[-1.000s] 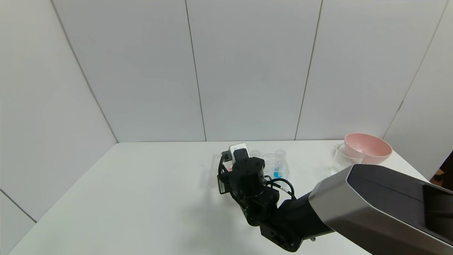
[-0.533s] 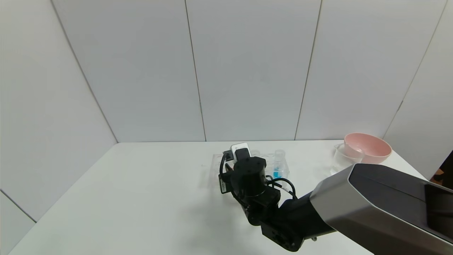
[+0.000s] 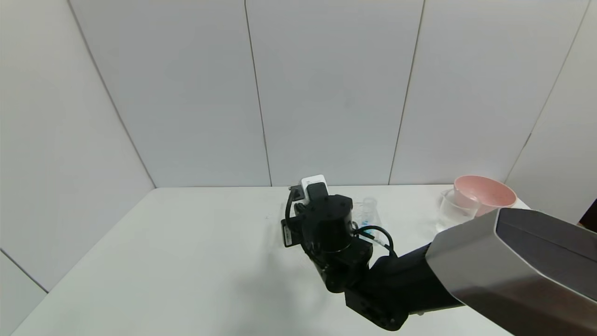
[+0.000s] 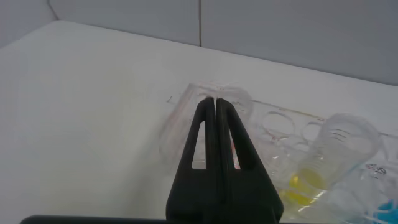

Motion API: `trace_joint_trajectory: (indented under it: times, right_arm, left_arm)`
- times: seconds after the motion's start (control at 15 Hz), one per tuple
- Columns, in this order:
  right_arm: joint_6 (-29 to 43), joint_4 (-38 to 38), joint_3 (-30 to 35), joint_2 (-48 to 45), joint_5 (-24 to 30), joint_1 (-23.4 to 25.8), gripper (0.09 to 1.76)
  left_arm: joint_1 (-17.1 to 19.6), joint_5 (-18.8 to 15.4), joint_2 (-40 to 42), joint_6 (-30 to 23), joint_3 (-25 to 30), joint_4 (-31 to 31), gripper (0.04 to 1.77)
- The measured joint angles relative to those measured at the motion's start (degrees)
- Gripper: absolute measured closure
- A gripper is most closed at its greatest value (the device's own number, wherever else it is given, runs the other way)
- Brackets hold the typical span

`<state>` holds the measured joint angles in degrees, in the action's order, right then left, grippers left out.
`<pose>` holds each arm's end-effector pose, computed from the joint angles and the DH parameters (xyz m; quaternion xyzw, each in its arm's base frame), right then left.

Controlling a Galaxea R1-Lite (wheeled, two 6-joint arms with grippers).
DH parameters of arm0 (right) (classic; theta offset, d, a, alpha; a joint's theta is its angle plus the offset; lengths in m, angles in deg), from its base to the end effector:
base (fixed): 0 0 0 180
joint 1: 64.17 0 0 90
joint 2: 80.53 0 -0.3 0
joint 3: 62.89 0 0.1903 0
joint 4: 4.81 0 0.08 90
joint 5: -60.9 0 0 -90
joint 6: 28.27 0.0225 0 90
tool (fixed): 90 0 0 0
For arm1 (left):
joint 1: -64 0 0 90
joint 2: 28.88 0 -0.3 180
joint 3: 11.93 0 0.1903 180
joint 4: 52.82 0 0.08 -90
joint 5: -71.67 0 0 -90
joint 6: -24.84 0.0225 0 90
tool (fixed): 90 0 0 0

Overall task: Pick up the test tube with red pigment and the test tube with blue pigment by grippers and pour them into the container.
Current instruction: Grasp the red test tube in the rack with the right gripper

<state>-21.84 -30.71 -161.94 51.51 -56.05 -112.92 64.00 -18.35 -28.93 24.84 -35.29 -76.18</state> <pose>0.3108 0.3390 0.1068 0.0171 0.0593 0.1857 0.9807 -0.0227 0.0000 0.0755 0.0000 0.0004 -0.0002 1.0000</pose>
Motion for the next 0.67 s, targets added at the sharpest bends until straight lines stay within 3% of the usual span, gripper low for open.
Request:
trace_joint_trajectory:
  times: [0.67]
  right_arm:
    - [-1.6, 0.5, 1.3, -2.4, -0.5, -0.1, 1.73]
  left_arm:
    - [0.0, 0.0, 0.0, 0.0, 0.0, 0.0, 0.05]
